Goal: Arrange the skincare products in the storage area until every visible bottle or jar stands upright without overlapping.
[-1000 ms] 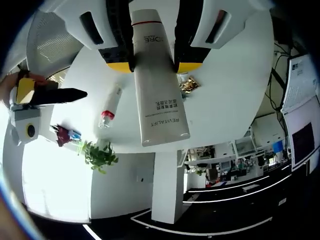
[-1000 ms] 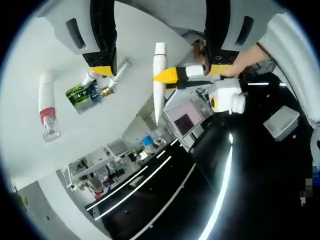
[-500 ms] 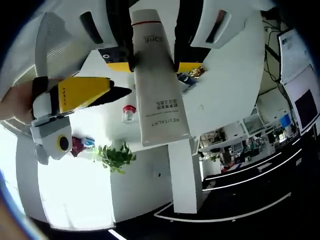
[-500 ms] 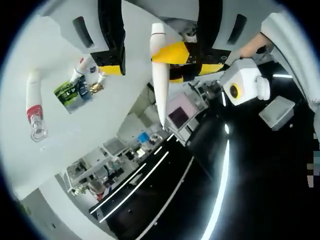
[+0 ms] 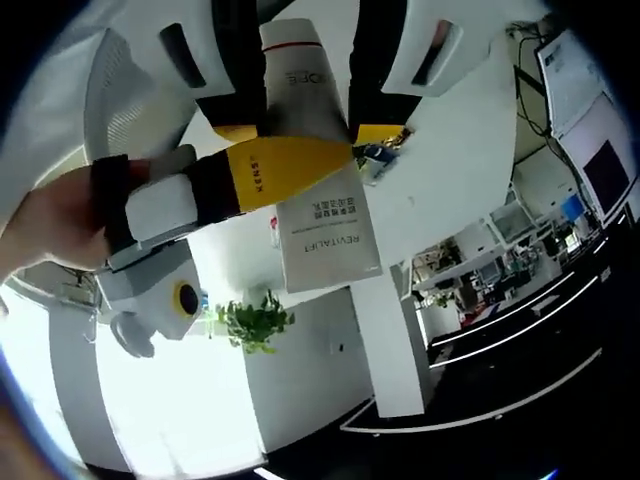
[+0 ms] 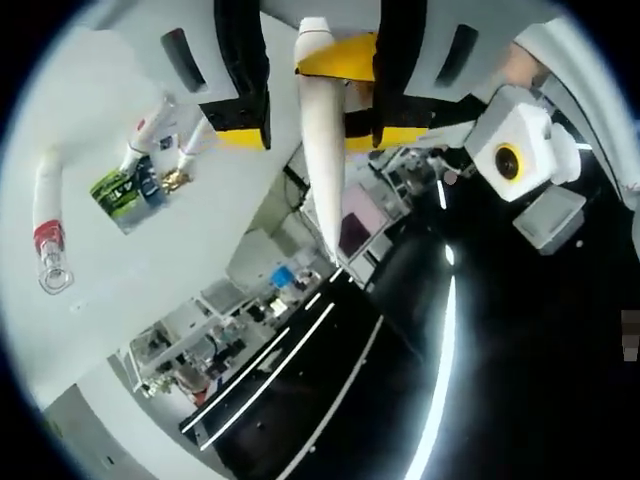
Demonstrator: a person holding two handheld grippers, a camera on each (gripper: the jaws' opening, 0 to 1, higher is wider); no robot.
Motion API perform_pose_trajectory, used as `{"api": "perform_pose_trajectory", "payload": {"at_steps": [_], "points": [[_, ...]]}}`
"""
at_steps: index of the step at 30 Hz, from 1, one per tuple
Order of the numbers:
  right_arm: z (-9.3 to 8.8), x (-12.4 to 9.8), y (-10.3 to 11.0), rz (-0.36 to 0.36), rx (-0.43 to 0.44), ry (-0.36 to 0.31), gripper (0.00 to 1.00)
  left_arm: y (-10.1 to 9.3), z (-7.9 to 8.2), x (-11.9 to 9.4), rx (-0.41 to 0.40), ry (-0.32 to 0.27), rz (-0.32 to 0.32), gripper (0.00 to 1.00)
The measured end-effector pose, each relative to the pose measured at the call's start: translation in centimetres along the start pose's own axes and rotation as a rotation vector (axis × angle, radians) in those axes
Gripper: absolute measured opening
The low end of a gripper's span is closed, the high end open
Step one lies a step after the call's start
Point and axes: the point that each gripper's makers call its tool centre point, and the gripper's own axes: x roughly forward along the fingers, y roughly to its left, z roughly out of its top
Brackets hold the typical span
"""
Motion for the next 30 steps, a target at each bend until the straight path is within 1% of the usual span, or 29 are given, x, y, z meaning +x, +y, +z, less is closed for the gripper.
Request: {"api": "perform_pose_trajectory", "payload": {"at_steps": [1,5,7,9,11,12,13,14,16,18,19,20,21,23,26,27,28,30], "points": [[0.0,0.0,0.0,0.000,0.000,0.001,0.34,0.0,-0.1,-0.1,0.009,0.005,-0.001,0.31],[-0.4,0.1,0.0,-0.006,0.005,0.010,0.31,0.0,-0.2,-0.4,0.034,0.011,0.004,0.31],[-0.5,0.1,0.2,-0.001,0.009,0.017,0.24,-0.1,-0.2,-0.5,0.048,0.012,0.004,0.31],[-0.7,0.1,0.5,0.009,0.036,0.021,0.20,-0.2,-0.3,-0.5,0.075,0.016,0.012,0.32],[-1.0,0.0,0.3,-0.016,0.040,0.030,0.19,-0.6,-0.4,-0.6,0.078,0.024,0.012,0.32],[-1.0,-0.1,0.4,-0.013,0.017,0.037,0.18,-0.7,-0.4,-0.7,0.075,0.025,0.009,0.32],[-1.0,-0.3,0.3,-0.016,-0.051,0.046,0.17,-0.8,-0.4,-0.7,0.070,0.022,0.005,0.32],[-1.1,-0.4,0.3,-0.020,-0.074,0.051,0.16,-0.9,-0.3,-0.8,0.070,0.018,-0.003,0.33],[-1.1,-0.5,0.5,-0.009,-0.081,0.057,0.15,-1.2,-0.3,-0.8,0.079,0.010,-0.012,0.34],[-1.1,-0.8,0.5,-0.005,-0.080,0.058,0.14,-1.7,0.0,-0.8,0.144,-0.013,-0.031,0.36],[-1.2,-1.0,0.5,-0.001,-0.078,0.061,0.14,-1.9,0.0,-0.8,0.154,-0.017,-0.041,0.36],[-1.3,-1.2,0.5,0.000,-0.077,0.068,0.14,-2.1,0.0,-0.8,0.154,-0.020,-0.051,0.36],[-1.4,-1.4,0.6,0.001,-0.083,0.072,0.14,-2.2,-0.1,-0.8,0.133,-0.023,-0.064,0.36],[-1.7,-1.8,0.7,-0.001,-0.125,0.085,0.14,-2.3,-0.4,-0.9,0.121,-0.024,-0.082,0.38],[-1.8,-2.5,0.4,-0.011,-0.125,0.093,0.14,-2.4,-1.0,-1.2,0.086,-0.015,-0.107,0.46],[-1.7,-2.7,0.2,-0.012,-0.125,0.093,0.14,-2.4,-1.2,-1.4,0.062,-0.014,-0.119,0.49],[-1.7,-2.9,0.1,-0.013,-0.127,0.092,0.14,-2.2,-1.6,-1.6,0.050,-0.008,-0.134,0.50],[-1.6,-3.3,0.1,0.002,-0.156,0.109,0.14,-1.0,-2.4,-2.2,0.045,-0.006,-0.139,0.49]]}}
